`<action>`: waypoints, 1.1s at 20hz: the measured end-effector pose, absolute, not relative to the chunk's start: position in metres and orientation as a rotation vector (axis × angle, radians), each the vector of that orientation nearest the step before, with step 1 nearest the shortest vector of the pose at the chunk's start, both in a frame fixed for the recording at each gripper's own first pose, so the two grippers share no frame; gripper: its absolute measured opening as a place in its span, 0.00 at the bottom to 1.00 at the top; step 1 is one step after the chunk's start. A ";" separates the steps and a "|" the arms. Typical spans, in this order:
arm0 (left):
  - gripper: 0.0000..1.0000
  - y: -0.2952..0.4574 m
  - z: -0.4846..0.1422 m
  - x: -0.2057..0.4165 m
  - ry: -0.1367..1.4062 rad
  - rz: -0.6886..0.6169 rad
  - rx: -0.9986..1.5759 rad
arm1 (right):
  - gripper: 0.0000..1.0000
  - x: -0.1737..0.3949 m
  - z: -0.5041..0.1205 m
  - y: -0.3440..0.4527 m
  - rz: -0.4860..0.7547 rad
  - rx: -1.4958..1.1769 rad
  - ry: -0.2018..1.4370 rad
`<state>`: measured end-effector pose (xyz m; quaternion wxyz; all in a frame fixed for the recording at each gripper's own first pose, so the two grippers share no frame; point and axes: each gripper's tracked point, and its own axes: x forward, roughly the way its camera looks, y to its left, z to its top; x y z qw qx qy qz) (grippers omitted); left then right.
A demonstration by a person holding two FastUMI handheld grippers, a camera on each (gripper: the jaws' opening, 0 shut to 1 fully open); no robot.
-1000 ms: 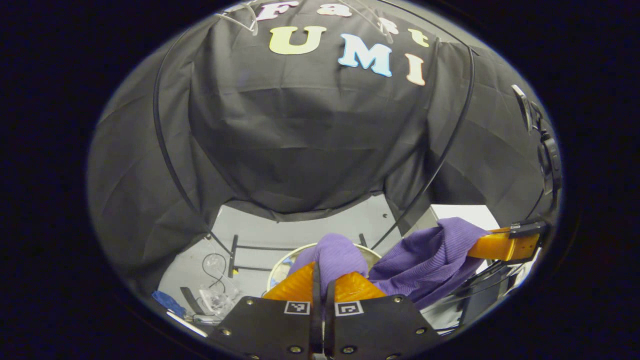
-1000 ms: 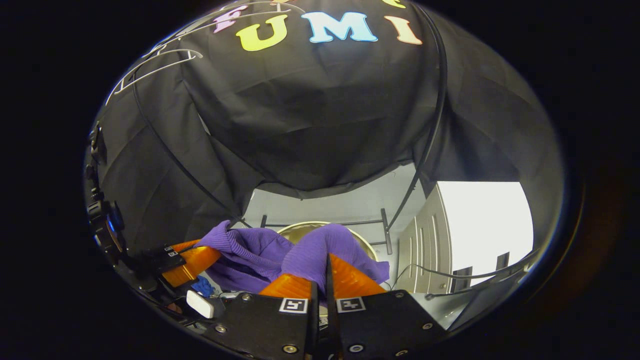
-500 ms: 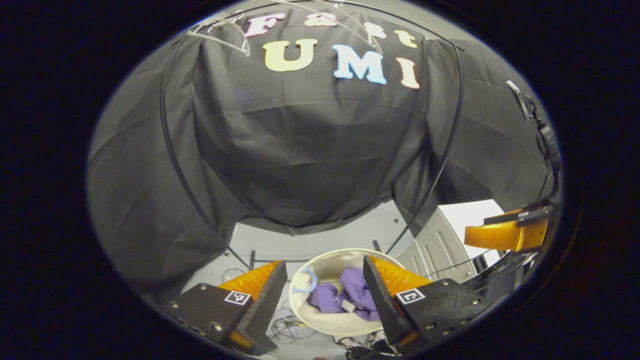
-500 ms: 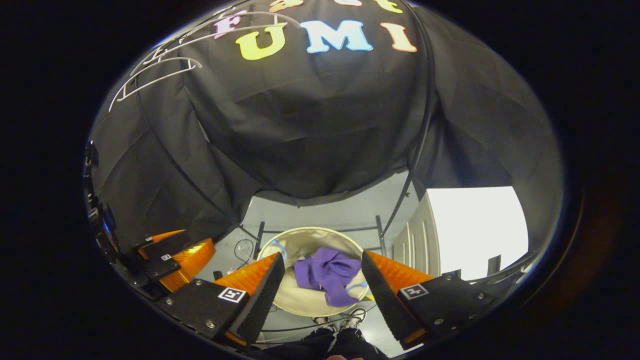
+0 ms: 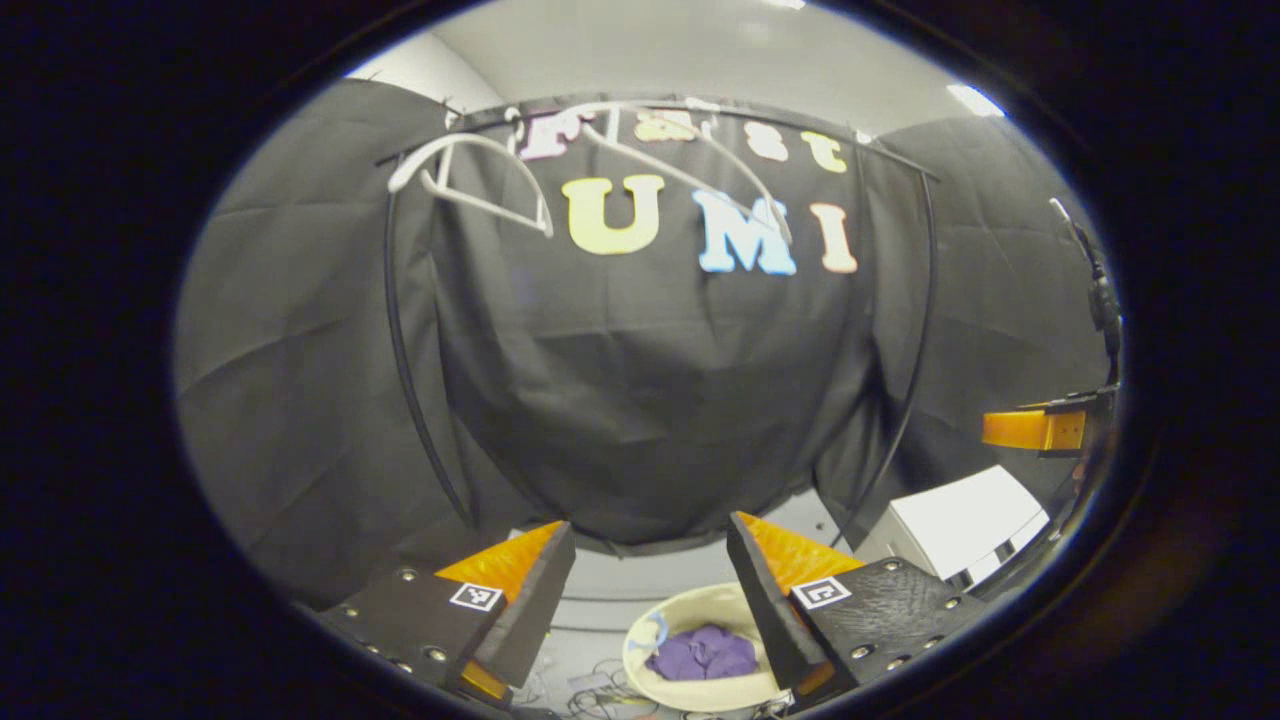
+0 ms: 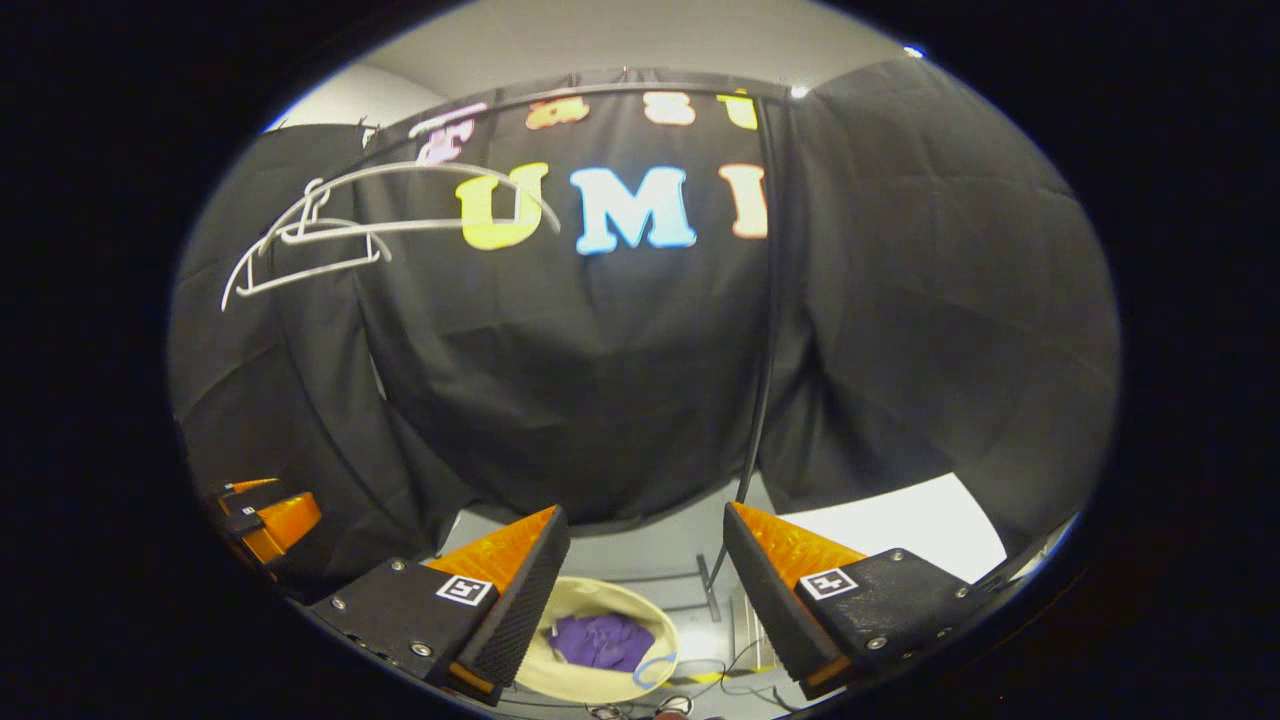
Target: Grasp the clothes on the hanger with both hands and then place them into the laundry hamper below.
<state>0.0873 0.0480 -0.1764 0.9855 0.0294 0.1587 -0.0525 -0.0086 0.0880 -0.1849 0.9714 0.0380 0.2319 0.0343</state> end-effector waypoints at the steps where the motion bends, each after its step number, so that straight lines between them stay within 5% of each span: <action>1: 0.94 0.051 -0.155 0.092 0.274 -0.102 0.048 | 0.95 -0.005 -0.164 0.085 0.059 0.074 0.410; 11: 0.94 0.090 0.006 0.082 -0.037 -0.023 -0.010 | 0.95 -0.012 -0.020 0.041 -0.067 0.039 0.019; 22: 0.94 0.096 -0.020 0.068 0.021 0.005 0.006 | 0.95 -0.036 -0.012 0.000 -0.156 0.083 0.045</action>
